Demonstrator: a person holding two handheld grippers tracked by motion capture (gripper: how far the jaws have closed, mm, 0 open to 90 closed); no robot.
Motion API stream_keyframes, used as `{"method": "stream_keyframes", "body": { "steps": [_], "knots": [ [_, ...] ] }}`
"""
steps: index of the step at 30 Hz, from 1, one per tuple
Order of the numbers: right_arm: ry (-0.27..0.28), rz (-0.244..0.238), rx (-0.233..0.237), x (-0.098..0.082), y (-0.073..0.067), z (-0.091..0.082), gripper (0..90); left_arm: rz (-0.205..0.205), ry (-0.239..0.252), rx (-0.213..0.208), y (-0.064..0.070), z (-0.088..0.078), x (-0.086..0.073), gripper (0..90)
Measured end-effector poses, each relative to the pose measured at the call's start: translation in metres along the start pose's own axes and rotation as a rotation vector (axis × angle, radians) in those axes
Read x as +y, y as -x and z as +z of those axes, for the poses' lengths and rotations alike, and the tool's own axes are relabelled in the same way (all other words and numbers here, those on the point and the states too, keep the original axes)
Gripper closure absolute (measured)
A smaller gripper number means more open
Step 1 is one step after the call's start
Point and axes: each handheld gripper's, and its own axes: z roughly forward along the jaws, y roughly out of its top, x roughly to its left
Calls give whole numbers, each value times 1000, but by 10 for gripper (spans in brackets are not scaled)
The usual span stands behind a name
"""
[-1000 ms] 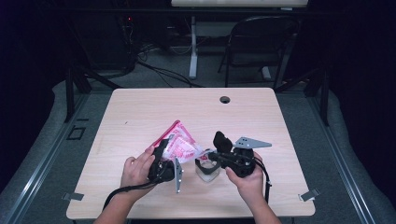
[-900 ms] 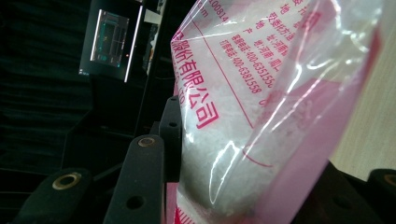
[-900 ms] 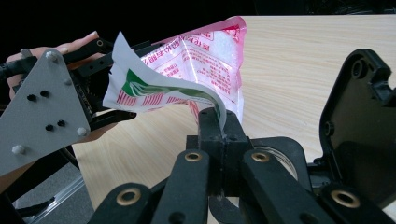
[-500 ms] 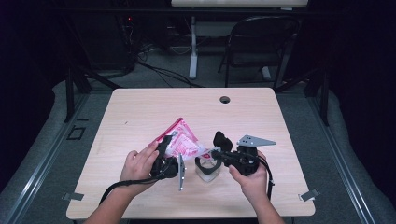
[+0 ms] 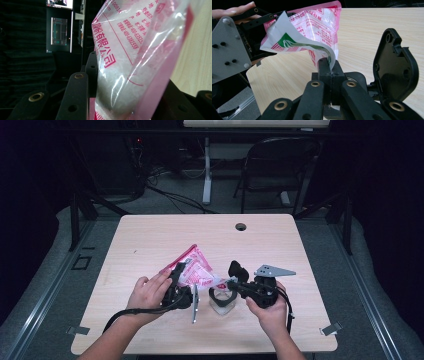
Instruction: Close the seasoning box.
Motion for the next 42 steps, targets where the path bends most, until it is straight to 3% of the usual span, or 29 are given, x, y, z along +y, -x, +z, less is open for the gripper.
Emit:
{"method": "stream_keyframes", "body": {
  "steps": [3,12,14,35,38,42],
  "knots": [
    [-1,-2,-7,1,0,-1,900,2,1,-1,0,-1,1,659],
    [0,-5,-22,2,2,-4,900,61,7,-8,-3,-2,7,663],
    [1,-4,-25,2,2,-4,900,66,15,8,-4,-2,8,664],
    [-9,-1,-33,0,4,-2,900,99,30,10,-3,-3,9,671],
    [-13,-3,-31,0,4,-2,900,99,14,-6,-3,-4,10,671],
    [-18,-3,-35,-1,5,-2,900,116,31,11,-3,-3,10,671]
  ]
}}
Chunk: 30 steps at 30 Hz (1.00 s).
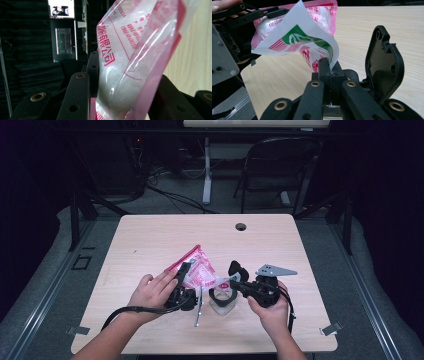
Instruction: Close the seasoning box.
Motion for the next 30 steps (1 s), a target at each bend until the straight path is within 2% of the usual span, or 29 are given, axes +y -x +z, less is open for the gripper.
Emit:
{"method": "stream_keyframes", "body": {
  "steps": [2,3,4,8,30],
  "knots": [
    [4,3,0,-1,0,1,900,-1,0,0,1,0,0,672],
    [2,10,0,-1,0,1,900,0,12,15,2,1,0,672],
    [-4,5,-3,-2,1,2,900,4,-1,4,2,0,0,672],
    [-15,2,-10,-3,2,3,900,4,-1,0,3,0,1,671],
    [-23,-1,-12,-4,3,5,900,6,4,2,2,0,2,671]
  ]
}}
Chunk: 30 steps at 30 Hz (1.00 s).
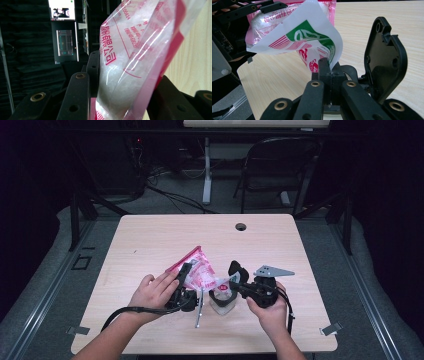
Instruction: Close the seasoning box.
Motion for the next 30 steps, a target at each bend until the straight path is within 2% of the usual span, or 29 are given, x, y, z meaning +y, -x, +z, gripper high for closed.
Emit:
{"method": "stream_keyframes", "body": {
  "steps": [30],
  "knots": [
    [-2,4,-2,-1,1,2,900,17,8,14,-3,-1,2,670]
  ]
}}
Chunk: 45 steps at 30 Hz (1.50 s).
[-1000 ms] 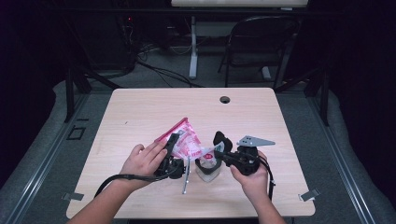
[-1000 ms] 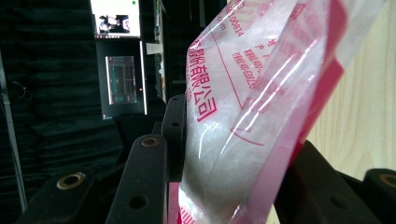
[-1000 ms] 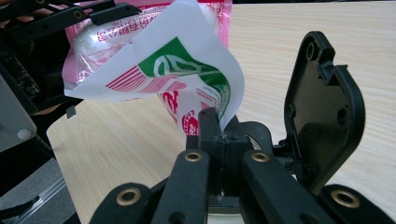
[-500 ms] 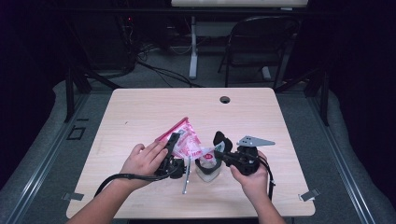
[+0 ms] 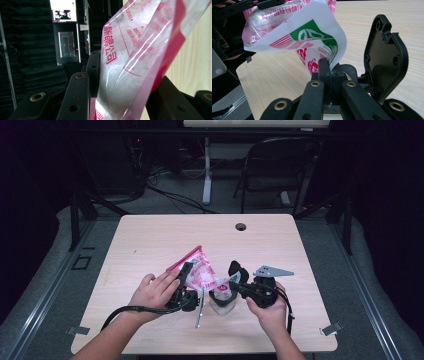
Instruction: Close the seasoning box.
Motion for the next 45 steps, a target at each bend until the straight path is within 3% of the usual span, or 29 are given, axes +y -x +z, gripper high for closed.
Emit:
{"method": "stream_keyframes", "body": {
  "steps": [21,27,28,31,45],
  "knots": [
    [-2,1,-4,0,0,0,900,15,10,14,-1,0,2,672],
    [-1,2,-8,0,1,0,900,10,5,-1,0,0,3,674],
    [-1,1,-11,0,1,0,900,14,22,22,0,1,4,675],
    [4,4,-10,0,1,0,900,13,9,6,-1,0,4,675],
    [9,7,-8,0,2,-1,900,22,10,13,-2,0,6,675]
  ]
}}
